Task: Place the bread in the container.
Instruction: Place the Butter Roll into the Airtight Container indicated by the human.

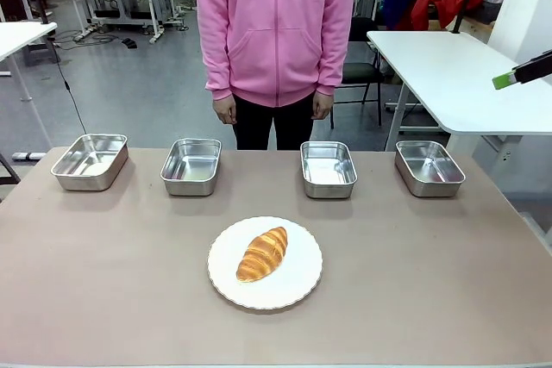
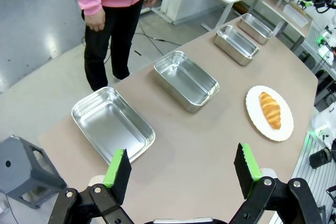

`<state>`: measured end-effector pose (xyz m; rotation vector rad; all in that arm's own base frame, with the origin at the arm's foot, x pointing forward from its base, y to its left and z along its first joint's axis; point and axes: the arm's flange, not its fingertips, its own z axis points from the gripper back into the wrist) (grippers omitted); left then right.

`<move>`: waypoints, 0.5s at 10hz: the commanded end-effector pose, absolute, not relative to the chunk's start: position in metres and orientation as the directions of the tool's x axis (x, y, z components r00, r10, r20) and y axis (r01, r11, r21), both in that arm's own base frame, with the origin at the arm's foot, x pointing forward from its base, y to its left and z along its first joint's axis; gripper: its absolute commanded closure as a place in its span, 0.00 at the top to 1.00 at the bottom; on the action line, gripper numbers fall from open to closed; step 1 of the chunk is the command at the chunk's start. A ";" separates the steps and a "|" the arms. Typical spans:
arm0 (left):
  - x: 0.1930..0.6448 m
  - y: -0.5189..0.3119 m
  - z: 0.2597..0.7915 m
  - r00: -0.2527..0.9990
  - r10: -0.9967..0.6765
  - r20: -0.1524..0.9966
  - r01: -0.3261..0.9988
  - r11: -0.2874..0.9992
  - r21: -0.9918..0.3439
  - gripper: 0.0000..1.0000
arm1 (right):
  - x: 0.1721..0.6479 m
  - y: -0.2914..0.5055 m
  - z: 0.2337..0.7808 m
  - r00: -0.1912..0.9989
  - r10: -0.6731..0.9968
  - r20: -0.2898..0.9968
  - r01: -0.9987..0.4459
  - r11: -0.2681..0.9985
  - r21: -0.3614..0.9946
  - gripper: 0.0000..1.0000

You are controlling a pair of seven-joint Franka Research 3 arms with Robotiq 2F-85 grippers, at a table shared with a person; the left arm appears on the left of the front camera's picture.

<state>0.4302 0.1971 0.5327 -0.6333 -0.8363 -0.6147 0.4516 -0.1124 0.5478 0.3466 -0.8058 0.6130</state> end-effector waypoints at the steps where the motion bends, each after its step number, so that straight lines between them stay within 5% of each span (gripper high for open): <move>1: 0.429 0.198 0.534 0.512 -0.245 0.823 0.718 0.648 -0.254 1.00 | 0.452 -0.112 0.548 0.530 0.372 0.762 -0.632 0.772 0.063 1.00; 5: 0.429 0.198 0.534 0.512 -0.245 0.823 0.718 0.648 -0.254 1.00 | 0.452 -0.112 0.548 0.530 0.372 0.762 -0.632 0.772 0.063 1.00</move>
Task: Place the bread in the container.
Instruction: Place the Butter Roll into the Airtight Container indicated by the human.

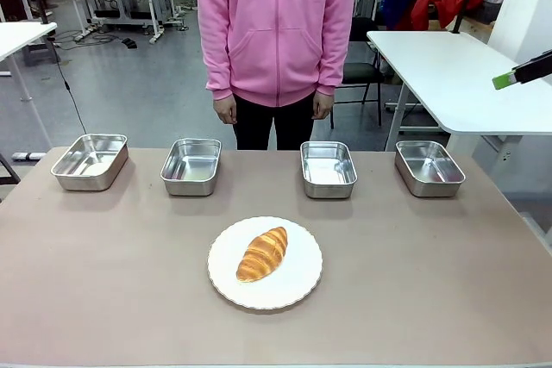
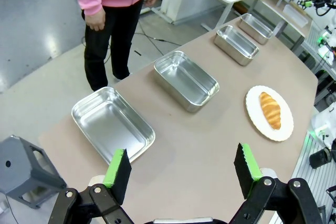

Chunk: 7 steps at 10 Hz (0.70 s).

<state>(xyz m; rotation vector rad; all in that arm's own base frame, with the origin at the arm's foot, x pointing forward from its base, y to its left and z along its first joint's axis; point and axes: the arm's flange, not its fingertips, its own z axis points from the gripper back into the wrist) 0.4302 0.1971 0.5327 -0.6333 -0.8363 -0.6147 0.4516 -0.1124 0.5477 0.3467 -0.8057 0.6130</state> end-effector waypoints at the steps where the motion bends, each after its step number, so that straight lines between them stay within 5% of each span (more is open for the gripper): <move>1: 0.429 0.198 0.534 0.512 -0.245 0.823 0.718 0.648 -0.254 1.00 | 0.452 -0.112 0.548 0.530 0.372 0.762 -0.632 0.772 0.063 1.00; 7: 0.429 0.198 0.534 0.512 -0.245 0.823 0.718 0.648 -0.254 1.00 | 0.452 -0.112 0.548 0.530 0.372 0.762 -0.632 0.772 0.063 1.00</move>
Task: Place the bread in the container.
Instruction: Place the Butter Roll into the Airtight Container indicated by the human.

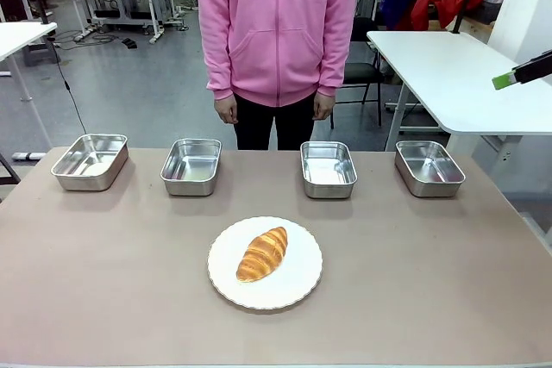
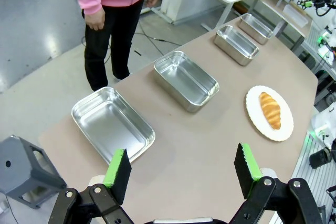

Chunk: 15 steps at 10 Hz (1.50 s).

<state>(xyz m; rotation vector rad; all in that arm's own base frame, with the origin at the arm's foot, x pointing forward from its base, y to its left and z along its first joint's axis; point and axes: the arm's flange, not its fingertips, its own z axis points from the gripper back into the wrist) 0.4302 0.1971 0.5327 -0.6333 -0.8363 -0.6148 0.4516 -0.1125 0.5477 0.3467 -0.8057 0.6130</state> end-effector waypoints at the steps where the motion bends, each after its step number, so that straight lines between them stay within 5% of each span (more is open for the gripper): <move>1: 0.429 0.198 0.534 0.512 -0.245 0.823 0.718 0.648 -0.254 1.00 | 0.452 -0.112 0.548 0.530 0.372 0.762 -0.632 0.772 0.063 1.00; 15: 0.429 0.198 0.534 0.512 -0.245 0.823 0.718 0.648 -0.254 1.00 | 0.452 -0.112 0.548 0.530 0.372 0.762 -0.632 0.772 0.063 1.00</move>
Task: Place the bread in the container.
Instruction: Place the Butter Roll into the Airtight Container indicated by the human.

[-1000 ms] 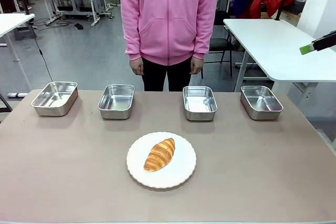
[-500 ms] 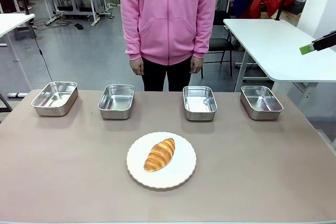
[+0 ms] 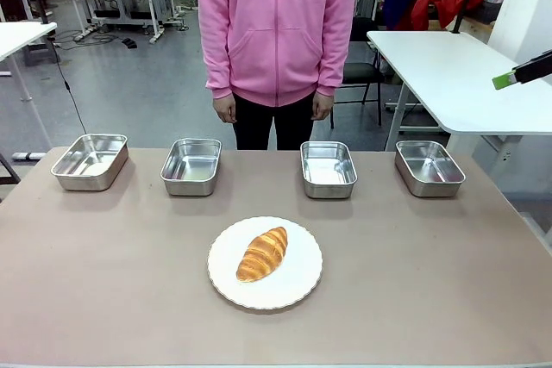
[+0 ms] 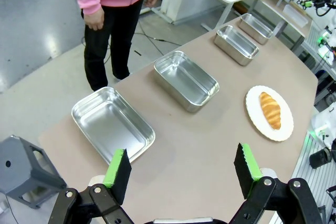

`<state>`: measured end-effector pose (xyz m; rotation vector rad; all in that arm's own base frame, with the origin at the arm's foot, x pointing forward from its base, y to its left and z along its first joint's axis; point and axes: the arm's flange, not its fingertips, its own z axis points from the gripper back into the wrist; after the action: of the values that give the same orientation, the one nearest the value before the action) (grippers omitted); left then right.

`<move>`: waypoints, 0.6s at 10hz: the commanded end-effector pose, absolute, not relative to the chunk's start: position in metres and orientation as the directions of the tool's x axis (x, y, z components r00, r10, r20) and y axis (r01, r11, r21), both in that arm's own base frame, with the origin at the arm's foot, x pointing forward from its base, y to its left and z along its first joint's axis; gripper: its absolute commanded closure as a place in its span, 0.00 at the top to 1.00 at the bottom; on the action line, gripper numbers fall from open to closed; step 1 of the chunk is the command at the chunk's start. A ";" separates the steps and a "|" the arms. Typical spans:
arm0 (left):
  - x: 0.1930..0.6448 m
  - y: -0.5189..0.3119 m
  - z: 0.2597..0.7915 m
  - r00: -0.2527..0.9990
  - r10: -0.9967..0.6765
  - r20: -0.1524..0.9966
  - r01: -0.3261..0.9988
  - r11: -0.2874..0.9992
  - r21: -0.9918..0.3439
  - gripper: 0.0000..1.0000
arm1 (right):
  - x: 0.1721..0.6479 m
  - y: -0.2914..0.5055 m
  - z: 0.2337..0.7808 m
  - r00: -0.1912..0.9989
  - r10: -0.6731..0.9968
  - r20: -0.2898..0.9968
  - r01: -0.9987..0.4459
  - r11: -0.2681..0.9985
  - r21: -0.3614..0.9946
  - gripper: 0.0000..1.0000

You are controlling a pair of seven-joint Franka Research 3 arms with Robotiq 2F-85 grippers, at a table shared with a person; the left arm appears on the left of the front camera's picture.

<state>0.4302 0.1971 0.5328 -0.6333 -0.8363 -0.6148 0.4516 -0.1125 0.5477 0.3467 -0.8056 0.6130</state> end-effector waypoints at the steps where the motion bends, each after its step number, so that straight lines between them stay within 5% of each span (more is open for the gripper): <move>1: 0.429 0.198 0.534 0.512 -0.245 0.823 0.718 0.648 -0.254 1.00 | 0.452 -0.112 0.548 0.530 0.372 0.762 -0.632 0.772 0.063 1.00; 6: 0.429 0.198 0.534 0.512 -0.245 0.823 0.718 0.648 -0.254 1.00 | 0.452 -0.112 0.548 0.530 0.372 0.762 -0.632 0.772 0.063 1.00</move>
<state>0.4302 0.1971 0.5328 -0.6332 -0.8363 -0.6148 0.4516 -0.1125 0.5477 0.3467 -0.8056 0.6129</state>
